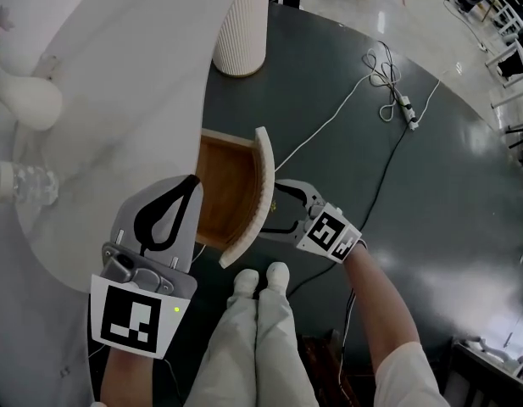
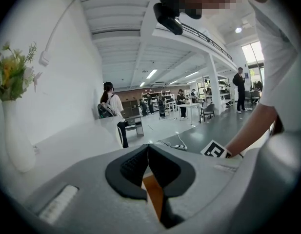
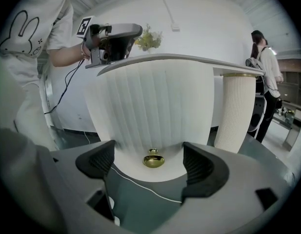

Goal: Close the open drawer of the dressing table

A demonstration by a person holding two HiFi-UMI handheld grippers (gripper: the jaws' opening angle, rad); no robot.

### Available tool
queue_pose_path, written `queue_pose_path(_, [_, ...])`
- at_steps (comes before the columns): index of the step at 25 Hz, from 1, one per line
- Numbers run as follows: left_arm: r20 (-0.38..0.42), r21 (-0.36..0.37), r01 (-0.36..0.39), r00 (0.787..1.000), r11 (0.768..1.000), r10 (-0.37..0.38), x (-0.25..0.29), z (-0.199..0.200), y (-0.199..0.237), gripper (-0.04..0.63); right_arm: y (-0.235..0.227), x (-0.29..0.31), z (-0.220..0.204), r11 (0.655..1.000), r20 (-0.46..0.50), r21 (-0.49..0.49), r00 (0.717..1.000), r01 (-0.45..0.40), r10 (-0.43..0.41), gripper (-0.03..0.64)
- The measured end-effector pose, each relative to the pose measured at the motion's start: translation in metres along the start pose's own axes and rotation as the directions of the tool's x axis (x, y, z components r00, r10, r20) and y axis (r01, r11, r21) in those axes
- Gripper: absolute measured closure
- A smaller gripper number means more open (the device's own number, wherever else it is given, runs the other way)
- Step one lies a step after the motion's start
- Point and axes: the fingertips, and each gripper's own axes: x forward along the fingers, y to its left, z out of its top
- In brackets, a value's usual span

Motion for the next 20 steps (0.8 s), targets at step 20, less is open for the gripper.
queue_pose_path(20, [-0.080, 0.033, -0.224, 0.971, 0.974, 0.226, -0.036, -0.022, 0.082, 0.578, 0.005, 0.060, 0.035, 1.000, -0.011, -0.017, 1.000, -0.015, 0.014, 0.178])
